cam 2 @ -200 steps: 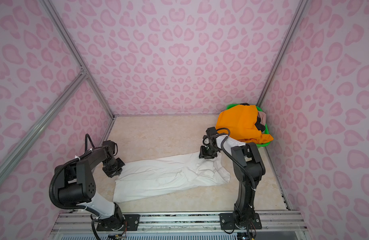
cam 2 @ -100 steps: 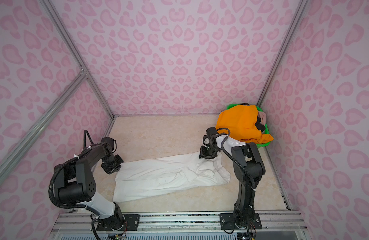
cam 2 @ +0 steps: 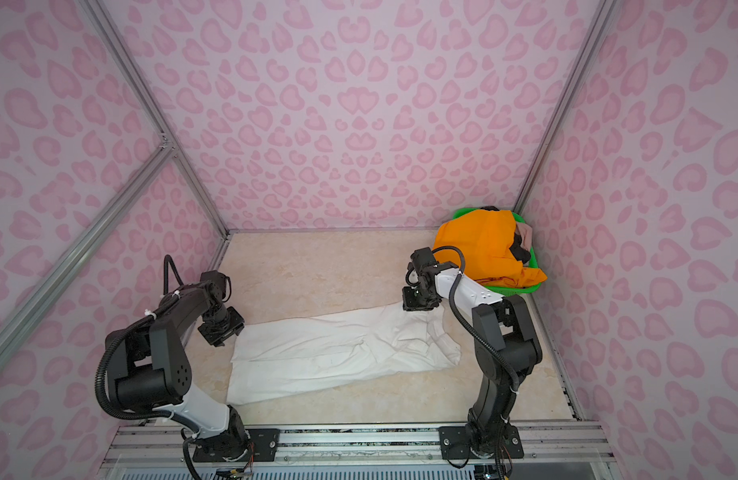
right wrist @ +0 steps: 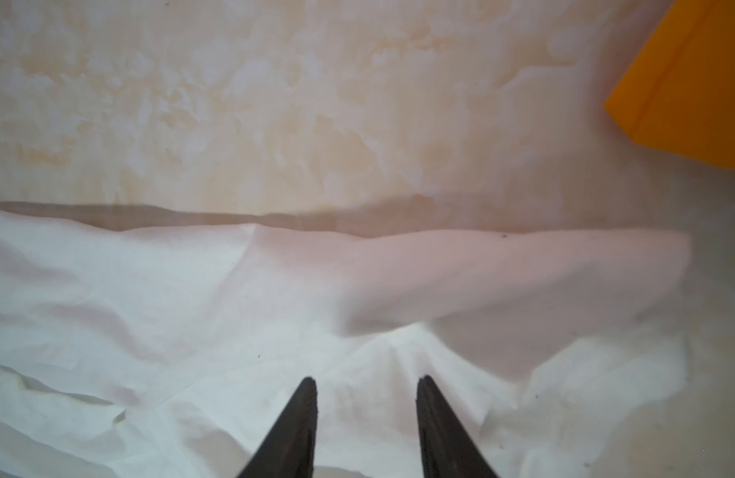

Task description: Fold and stack the mixed laundry pile

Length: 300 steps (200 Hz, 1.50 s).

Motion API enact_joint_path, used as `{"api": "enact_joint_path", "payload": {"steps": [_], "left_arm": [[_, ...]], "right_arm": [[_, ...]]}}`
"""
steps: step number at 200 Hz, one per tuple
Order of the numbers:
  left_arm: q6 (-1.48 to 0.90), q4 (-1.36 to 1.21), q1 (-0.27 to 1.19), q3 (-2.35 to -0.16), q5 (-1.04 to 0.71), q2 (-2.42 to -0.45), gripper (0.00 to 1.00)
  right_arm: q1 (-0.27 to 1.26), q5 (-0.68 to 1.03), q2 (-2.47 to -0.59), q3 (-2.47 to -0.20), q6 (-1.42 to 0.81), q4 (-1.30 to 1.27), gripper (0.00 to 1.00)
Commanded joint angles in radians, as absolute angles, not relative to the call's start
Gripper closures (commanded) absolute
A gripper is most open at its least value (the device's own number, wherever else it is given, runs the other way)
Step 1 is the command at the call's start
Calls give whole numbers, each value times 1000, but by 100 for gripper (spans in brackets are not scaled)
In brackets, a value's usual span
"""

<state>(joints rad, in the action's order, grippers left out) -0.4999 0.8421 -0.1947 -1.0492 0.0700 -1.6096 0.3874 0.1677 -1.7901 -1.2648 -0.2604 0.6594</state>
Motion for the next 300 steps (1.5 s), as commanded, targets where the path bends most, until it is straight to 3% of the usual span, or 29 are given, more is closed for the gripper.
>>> {"api": "enact_joint_path", "payload": {"steps": [1, 63, 101, 136, 174, 194, 213, 242, 260, 300], "left_arm": [[-481, 885, -178, -1086, 57, -1568, 50], [-446, 905, -141, -1118, -17, -1473, 33], [-428, 933, -142, -1122, -24, -1410, 32], [-427, 918, -141, -1085, -69, -1354, 30], [-423, 909, -141, -1075, -57, -1367, 29], [-428, 912, -142, -1083, -56, -1366, 29], [-424, 920, -141, -1099, -60, -1366, 29], [-404, 935, -142, -1134, -67, -1380, 29], [-393, 949, -142, -1159, -70, -1385, 29], [-387, 957, -141, -1172, -88, -1360, 29]], "right_arm": [[386, 80, -1791, -1245, -266, 715, 59], [466, 93, -1949, -1314, -287, 733, 60], [552, 120, -2140, -1537, -297, 783, 60], [599, 155, -2388, -1985, -215, 868, 60], [560, 97, -2646, -2672, -194, 1075, 59], [529, 76, -2682, -2883, -202, 1213, 59], [528, 7, -2553, -2723, -169, 1247, 59], [546, -19, -2172, -2099, -187, 1016, 58], [546, -9, -1995, -1830, -233, 929, 58], [545, 15, -1807, -1451, -320, 773, 59]]}}
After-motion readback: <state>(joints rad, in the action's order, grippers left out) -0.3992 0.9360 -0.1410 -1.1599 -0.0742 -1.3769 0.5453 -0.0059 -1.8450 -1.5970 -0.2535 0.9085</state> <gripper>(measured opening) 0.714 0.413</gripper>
